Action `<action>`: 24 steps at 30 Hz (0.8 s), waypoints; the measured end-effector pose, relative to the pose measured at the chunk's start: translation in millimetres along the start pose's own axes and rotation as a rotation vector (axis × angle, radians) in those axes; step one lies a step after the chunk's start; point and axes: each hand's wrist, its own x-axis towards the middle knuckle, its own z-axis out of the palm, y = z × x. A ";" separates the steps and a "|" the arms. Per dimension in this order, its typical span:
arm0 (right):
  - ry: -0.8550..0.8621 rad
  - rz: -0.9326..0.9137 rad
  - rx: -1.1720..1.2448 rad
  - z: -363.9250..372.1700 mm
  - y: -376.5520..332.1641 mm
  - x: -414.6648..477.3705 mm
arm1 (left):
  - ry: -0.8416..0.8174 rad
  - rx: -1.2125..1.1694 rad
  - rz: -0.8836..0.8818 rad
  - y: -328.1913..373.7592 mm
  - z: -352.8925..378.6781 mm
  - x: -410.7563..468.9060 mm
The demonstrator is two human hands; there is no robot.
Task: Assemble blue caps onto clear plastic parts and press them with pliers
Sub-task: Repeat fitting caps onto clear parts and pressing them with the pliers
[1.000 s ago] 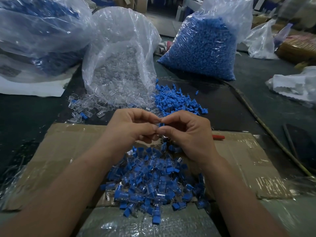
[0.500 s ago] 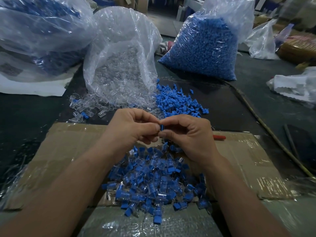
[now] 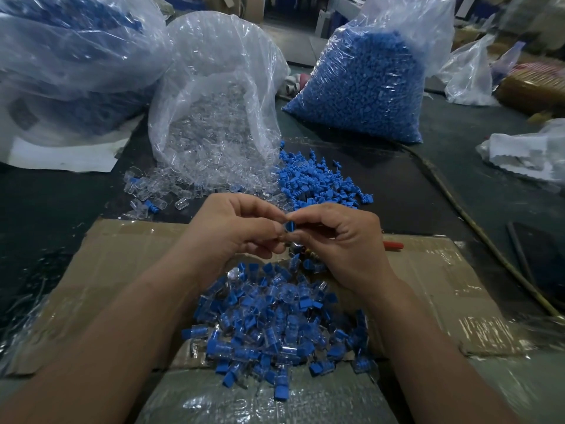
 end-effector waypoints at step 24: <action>-0.132 0.451 -0.270 -48.9 10.6 5.2 | 0.126 0.107 0.102 -1.5 -0.2 1.3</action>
